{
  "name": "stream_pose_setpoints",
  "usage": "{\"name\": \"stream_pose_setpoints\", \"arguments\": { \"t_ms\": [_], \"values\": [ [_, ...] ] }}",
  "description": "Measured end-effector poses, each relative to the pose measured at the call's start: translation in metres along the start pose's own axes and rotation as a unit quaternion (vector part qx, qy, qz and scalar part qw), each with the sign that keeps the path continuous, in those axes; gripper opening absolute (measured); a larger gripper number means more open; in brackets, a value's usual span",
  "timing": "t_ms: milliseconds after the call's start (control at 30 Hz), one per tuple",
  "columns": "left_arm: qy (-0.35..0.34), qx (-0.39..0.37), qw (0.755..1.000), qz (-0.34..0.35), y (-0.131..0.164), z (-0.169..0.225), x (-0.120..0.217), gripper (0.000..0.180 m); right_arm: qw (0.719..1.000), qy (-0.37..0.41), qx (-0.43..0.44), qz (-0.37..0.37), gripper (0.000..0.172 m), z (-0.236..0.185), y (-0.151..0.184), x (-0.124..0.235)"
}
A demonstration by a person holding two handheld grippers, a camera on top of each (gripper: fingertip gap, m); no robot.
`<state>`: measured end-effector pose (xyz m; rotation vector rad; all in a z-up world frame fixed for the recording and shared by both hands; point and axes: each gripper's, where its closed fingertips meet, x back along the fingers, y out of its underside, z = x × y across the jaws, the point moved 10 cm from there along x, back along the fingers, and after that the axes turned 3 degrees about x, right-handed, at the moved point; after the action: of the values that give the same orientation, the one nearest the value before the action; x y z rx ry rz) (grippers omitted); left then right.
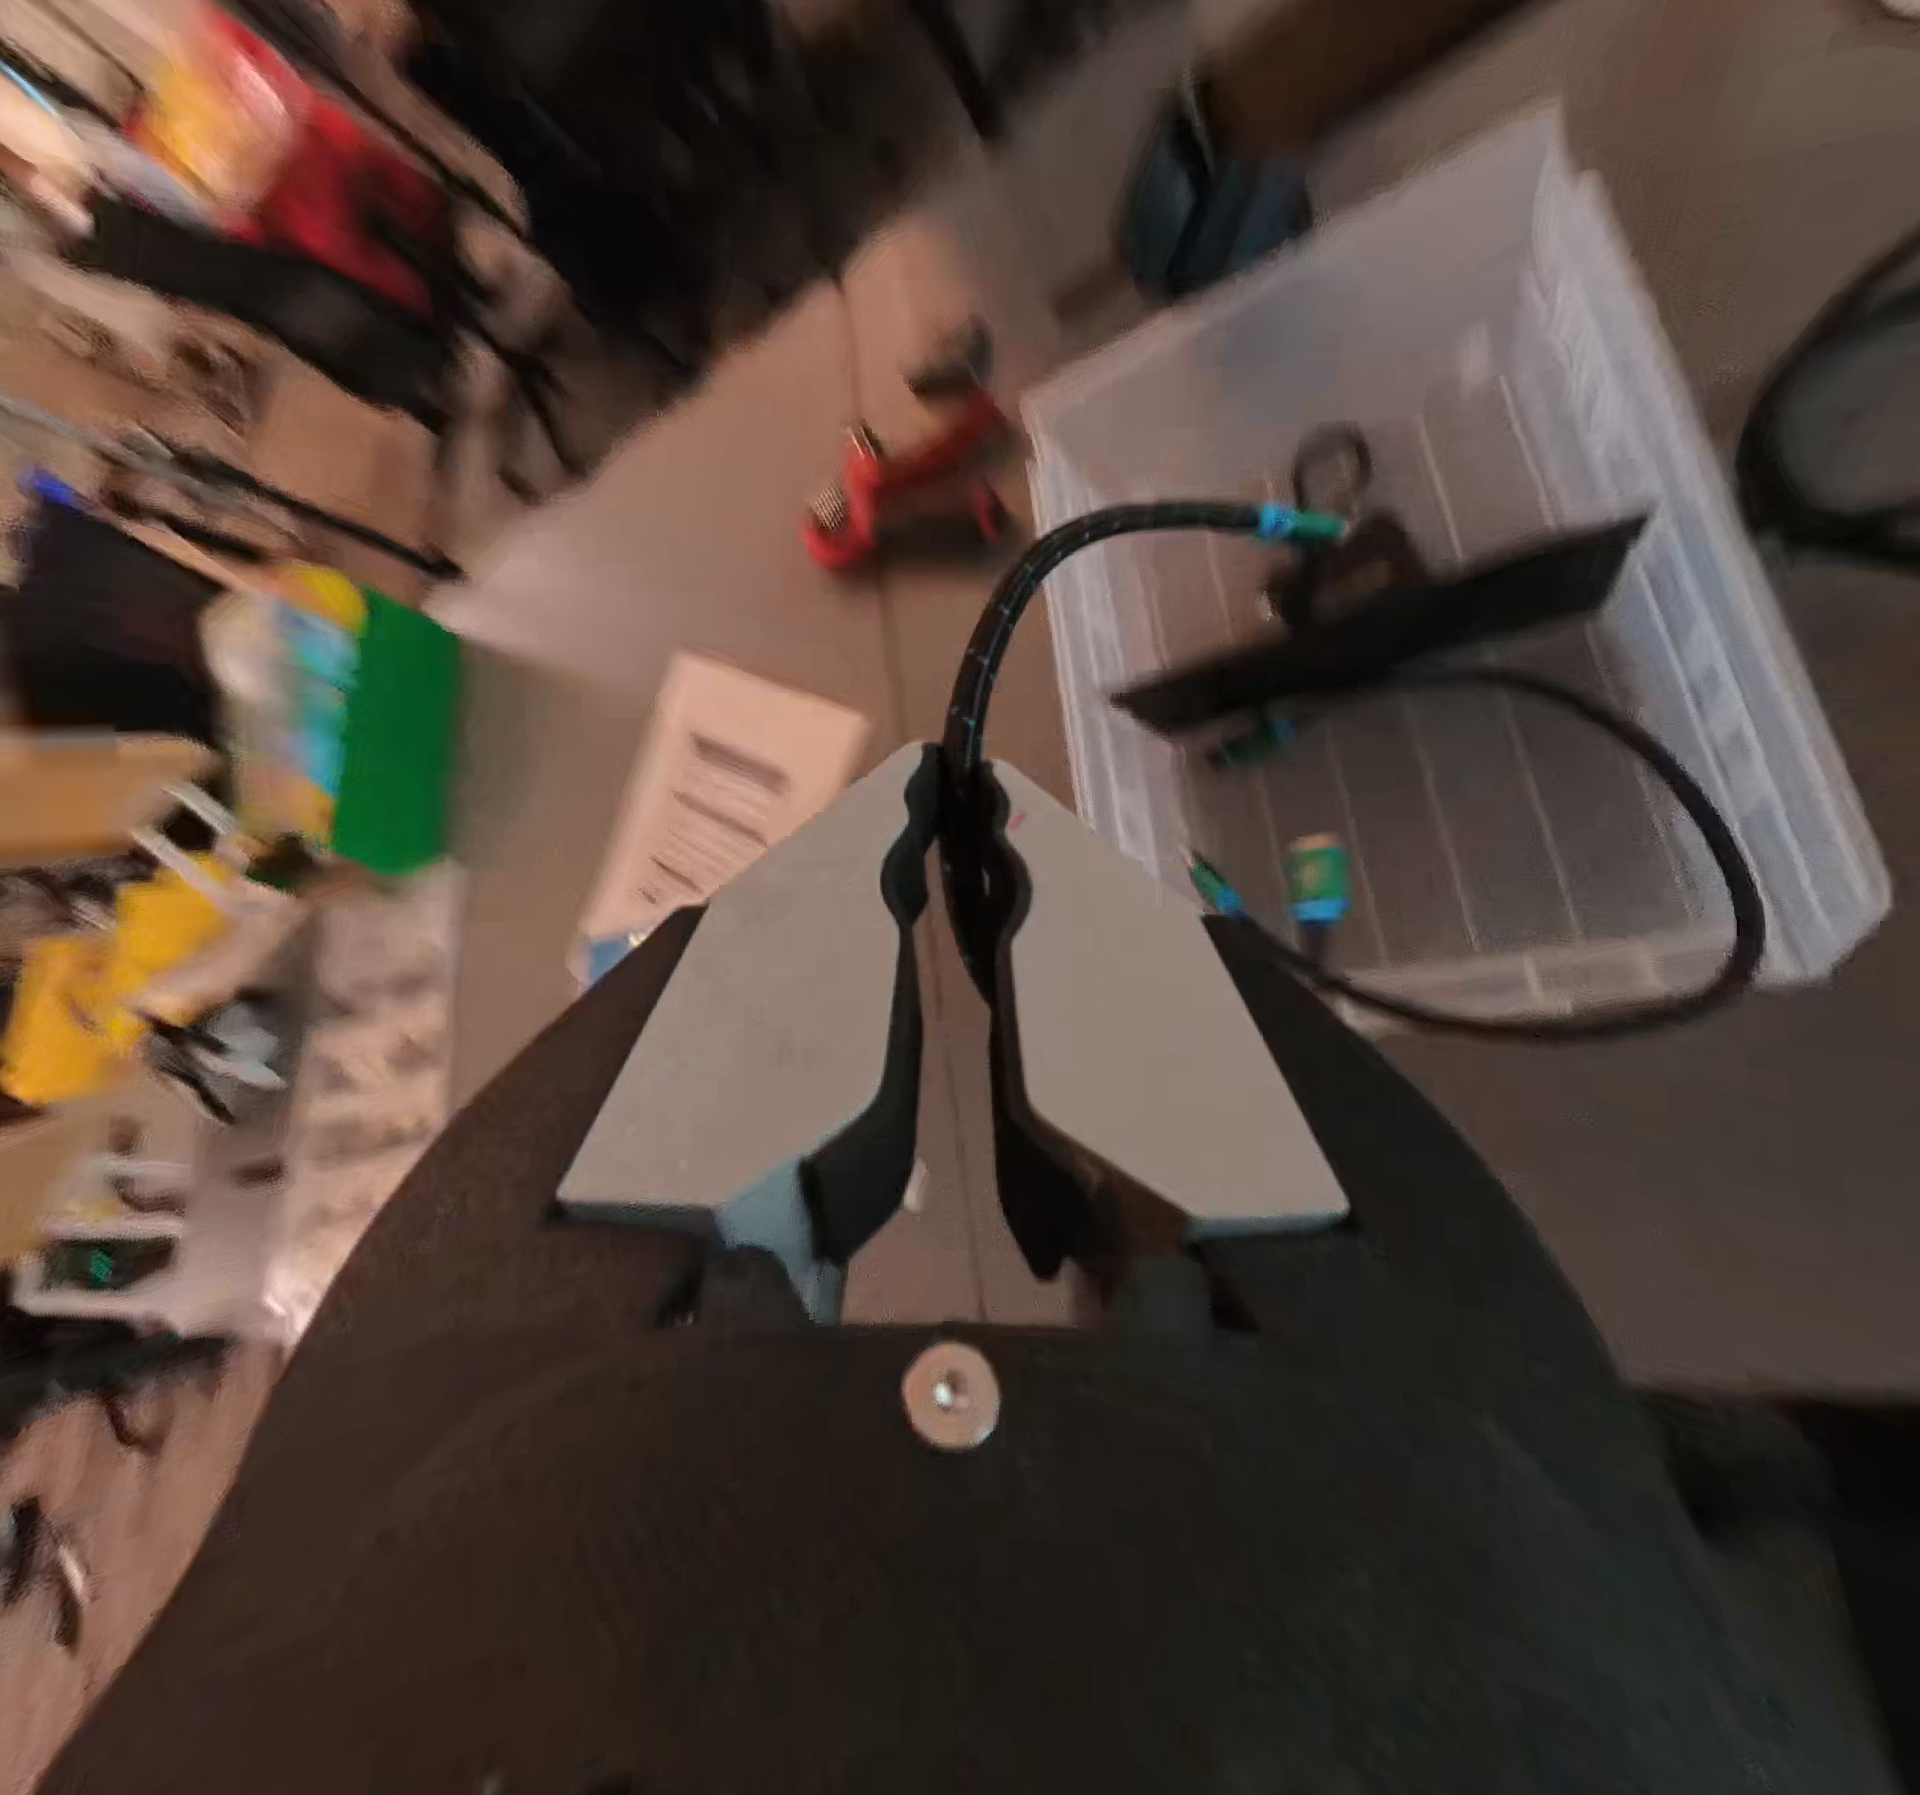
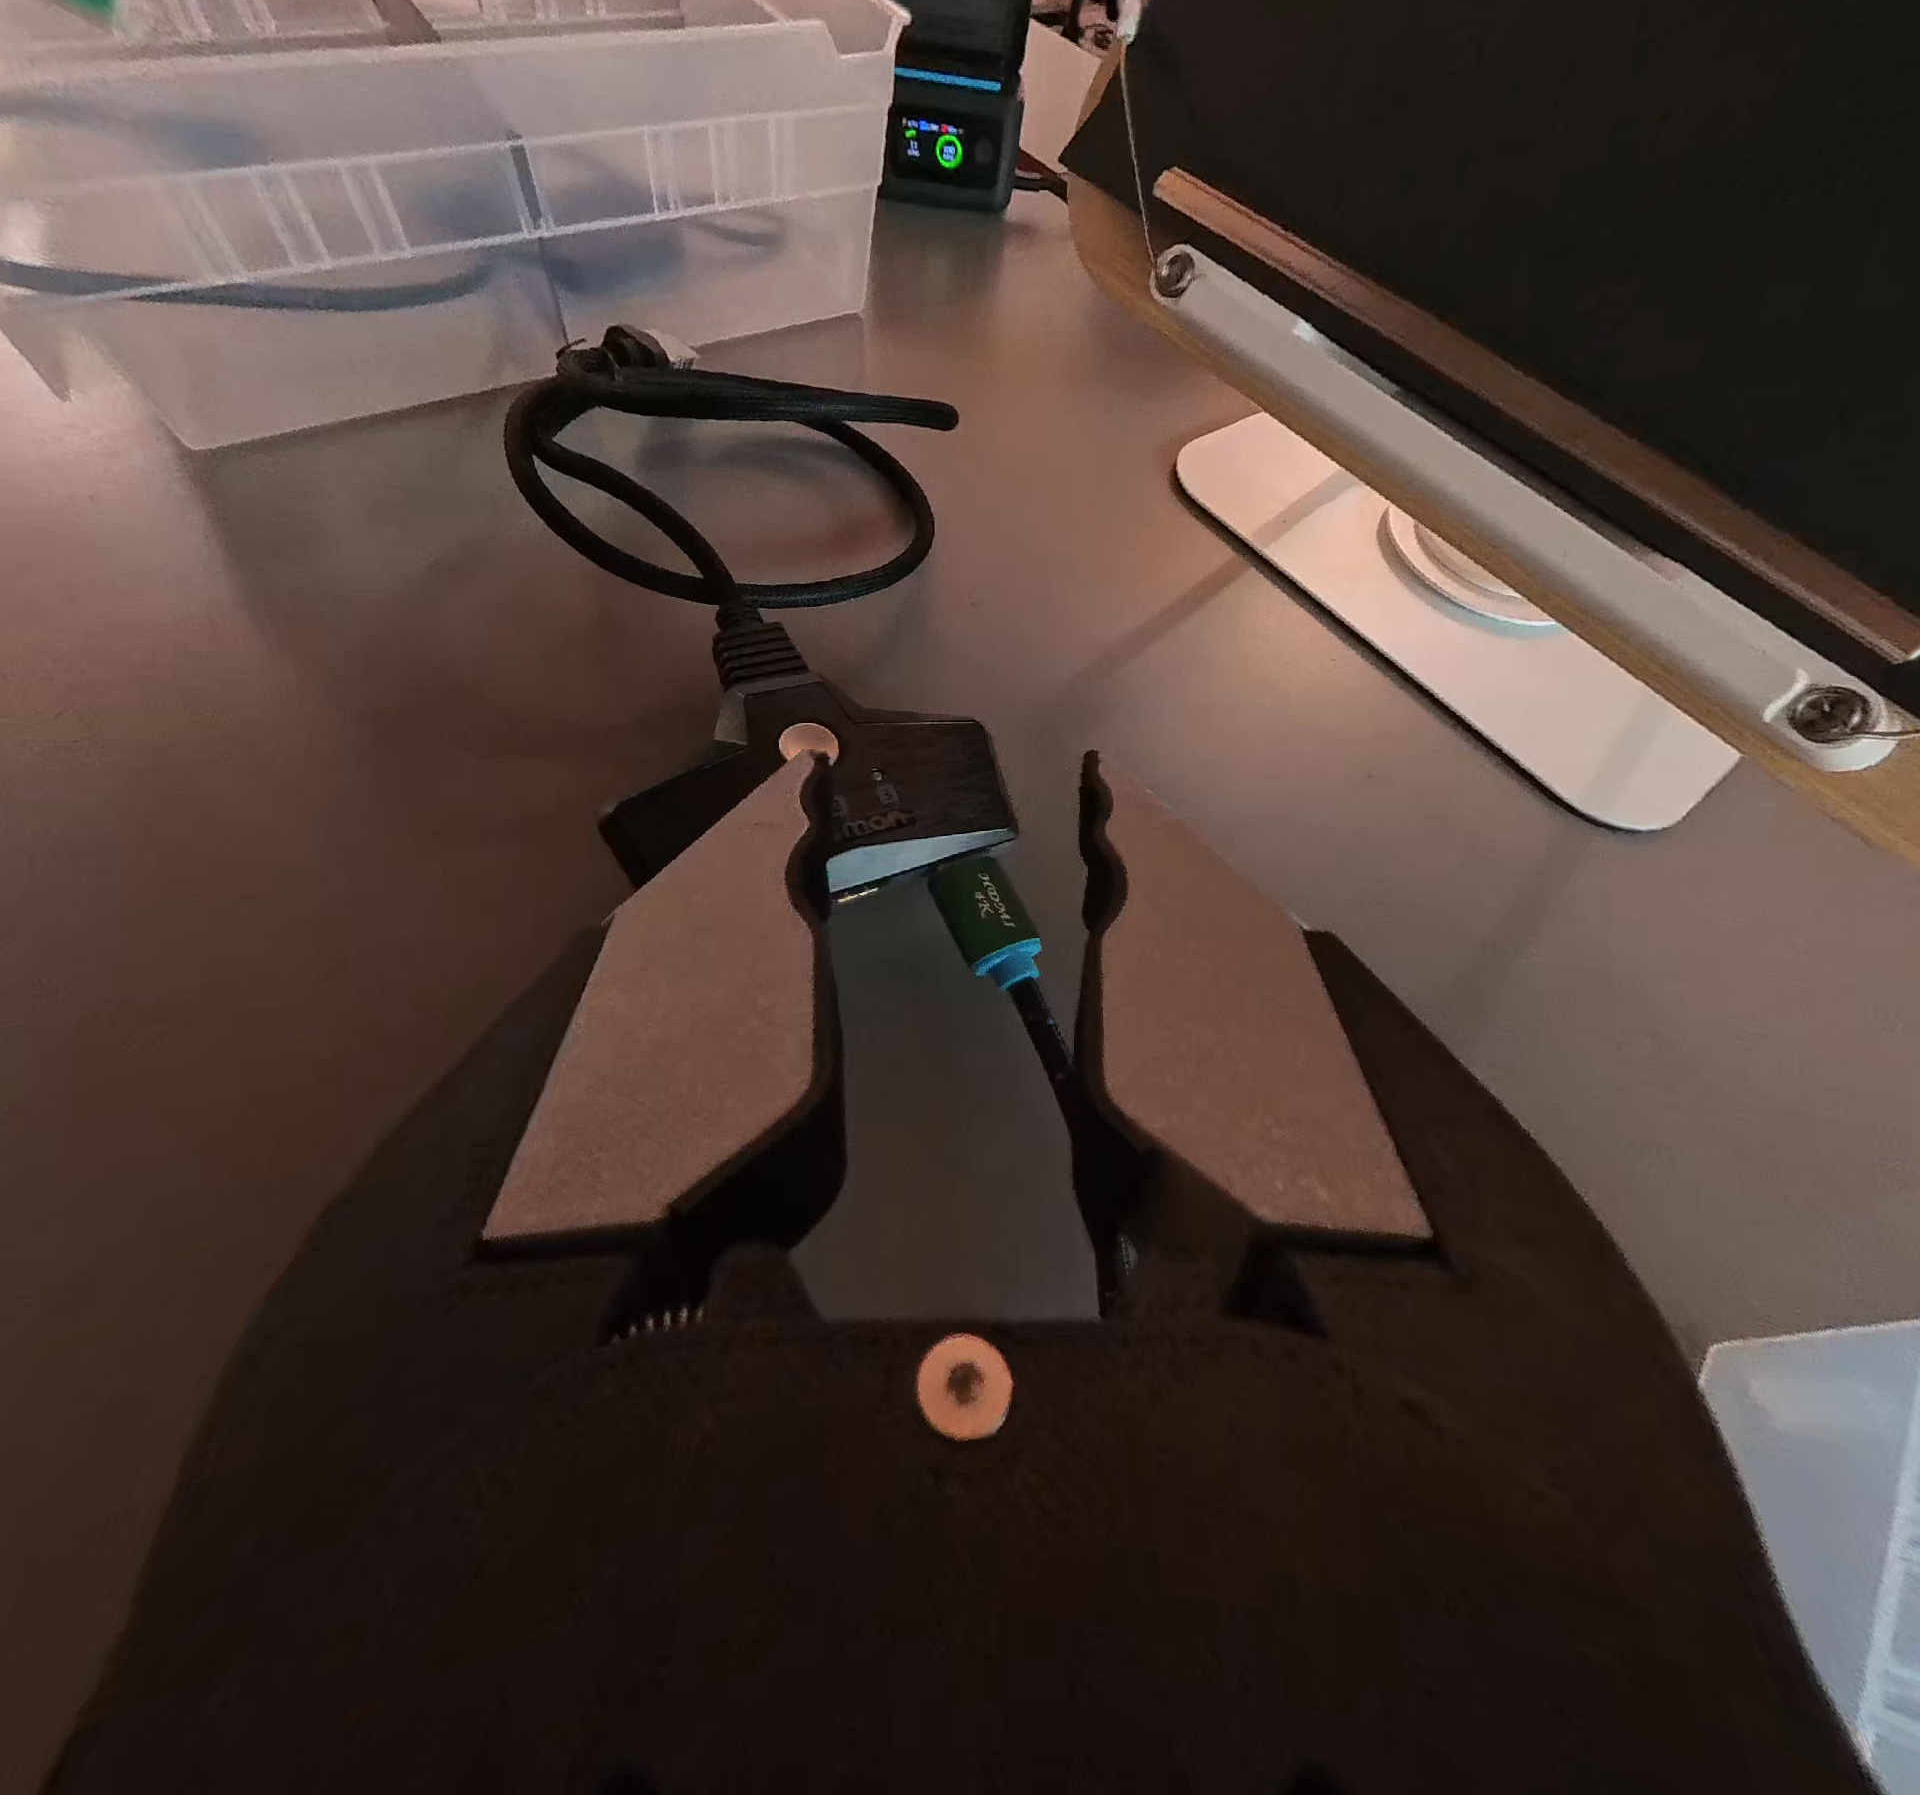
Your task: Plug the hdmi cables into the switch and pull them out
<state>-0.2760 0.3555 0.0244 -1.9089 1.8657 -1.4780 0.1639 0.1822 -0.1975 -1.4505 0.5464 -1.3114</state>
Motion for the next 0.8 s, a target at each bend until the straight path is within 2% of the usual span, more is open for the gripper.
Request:
{"name": "stream_pose_setpoints", "arguments": {
  "t_ms": [100, 167, 233, 333, 400, 467, 533, 600, 633, 700, 733, 800],
  "values": [
    [-0.018, -0.037, 0.995, 0.092, -0.047, 0.014, 0.036, 0.003, 0.997, -0.051, -0.029, 0.054, 0.049, 0.000, -0.004, 0.006],
    [0.001, -0.062, 0.987, 0.147, -0.077, 0.030, 0.056, 0.004, 0.992, -0.077, -0.056, 0.086, 0.052, 0.004, -0.005, 0.010],
    [0.068, -0.067, 0.977, 0.188, -0.103, 0.054, 0.069, 0.004, 0.988, -0.085, -0.067, 0.111, 0.058, 0.008, -0.007, 0.014],
    [0.177, -0.088, 0.955, 0.222, -0.134, 0.107, 0.070, 0.004, 0.983, -0.072, -0.067, 0.152, 0.067, 0.010, -0.013, 0.026],
    [0.234, -0.103, 0.936, 0.240, -0.150, 0.145, 0.061, 0.004, 0.977, -0.074, -0.063, 0.188, 0.081, 0.009, -0.019, 0.037],
    [0.254, -0.127, 0.927, 0.246, -0.168, 0.180, 0.044, 0.004, 0.966, -0.097, -0.037, 0.237, 0.081, 0.003, -0.026, 0.052],
    [0.283, -0.158, 0.917, 0.234, -0.183, 0.216, 0.023, 0.004, 0.963, -0.052, -0.024, 0.265, 0.081, 0.003, -0.028, 0.062],
    [0.304, -0.198, 0.904, 0.225, -0.193, 0.249, 0.000, 0.004, 0.967, 0.021, -0.036, 0.251, 0.077, 0.012, -0.025, 0.067],
    [0.312, -0.213, 0.900, 0.219, -0.197, 0.264, -0.012, 0.004, 0.968, 0.043, -0.039, 0.242, 0.079, 0.016, -0.023, 0.068],
    [0.321, -0.245, 0.892, 0.202, -0.200, 0.291, -0.038, 0.004, 0.969, 0.086, -0.053, 0.225, 0.074, 0.024, -0.020, 0.069],
    [0.329, -0.255, 0.888, 0.198, -0.200, 0.303, -0.049, 0.004, 0.970, 0.100, -0.063, 0.214, 0.074, 0.027, -0.018, 0.069],
    [0.354, -0.259, 0.876, 0.200, -0.200, 0.325, -0.066, 0.004, 0.974, 0.079, -0.075, 0.201, 0.075, 0.028, -0.017, 0.065]
  ]
}}
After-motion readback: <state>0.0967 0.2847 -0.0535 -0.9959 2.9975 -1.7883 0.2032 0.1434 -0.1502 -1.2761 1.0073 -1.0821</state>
